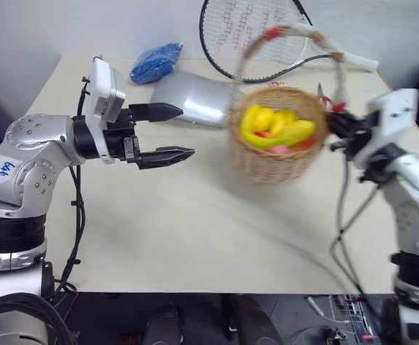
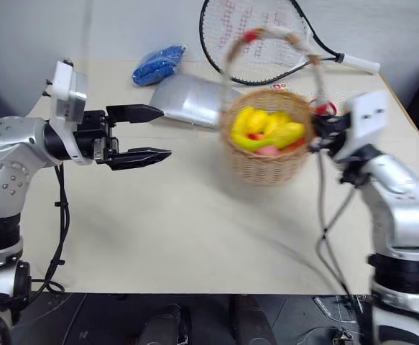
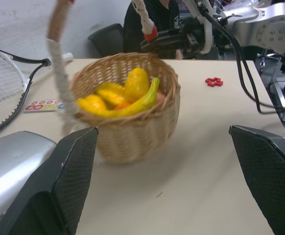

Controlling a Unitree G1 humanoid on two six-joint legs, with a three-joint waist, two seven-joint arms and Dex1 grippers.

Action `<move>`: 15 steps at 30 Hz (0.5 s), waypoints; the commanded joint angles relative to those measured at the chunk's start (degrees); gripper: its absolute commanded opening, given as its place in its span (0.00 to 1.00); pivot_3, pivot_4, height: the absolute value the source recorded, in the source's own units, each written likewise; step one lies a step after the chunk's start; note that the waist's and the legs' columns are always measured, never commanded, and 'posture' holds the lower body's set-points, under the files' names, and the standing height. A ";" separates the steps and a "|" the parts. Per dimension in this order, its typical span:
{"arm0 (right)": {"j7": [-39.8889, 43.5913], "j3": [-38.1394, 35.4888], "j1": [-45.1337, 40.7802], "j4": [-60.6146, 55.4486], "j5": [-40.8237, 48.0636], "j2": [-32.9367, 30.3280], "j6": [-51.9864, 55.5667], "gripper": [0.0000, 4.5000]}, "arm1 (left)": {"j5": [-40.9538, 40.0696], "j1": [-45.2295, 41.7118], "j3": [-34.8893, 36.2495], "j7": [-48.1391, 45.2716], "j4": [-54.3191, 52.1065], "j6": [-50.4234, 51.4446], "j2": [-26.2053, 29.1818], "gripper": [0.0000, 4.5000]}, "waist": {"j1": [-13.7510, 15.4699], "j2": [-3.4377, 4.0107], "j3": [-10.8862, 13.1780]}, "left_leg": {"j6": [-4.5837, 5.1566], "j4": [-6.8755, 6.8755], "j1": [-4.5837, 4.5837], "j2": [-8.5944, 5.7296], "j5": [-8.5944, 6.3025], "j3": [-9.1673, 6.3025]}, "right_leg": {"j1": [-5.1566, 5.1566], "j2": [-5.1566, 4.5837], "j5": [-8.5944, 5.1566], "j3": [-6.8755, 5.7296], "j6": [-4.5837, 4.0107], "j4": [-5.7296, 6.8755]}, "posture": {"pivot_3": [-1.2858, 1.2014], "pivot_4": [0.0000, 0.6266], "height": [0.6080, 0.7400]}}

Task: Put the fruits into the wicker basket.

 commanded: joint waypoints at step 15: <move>6.70 -14.66 16.66 6.31 4.23 -0.94 -11.71 0.52 | -0.44 -2.58 -1.05 -7.37 4.23 -0.95 -2.88 1.00 | -1.28 0.07 -0.03 | -0.07 0.00 0.22 0.08 0.04 0.16 | 0.02 0.07 0.00 0.17 0.01 0.31 | 0.52 0.24 1.00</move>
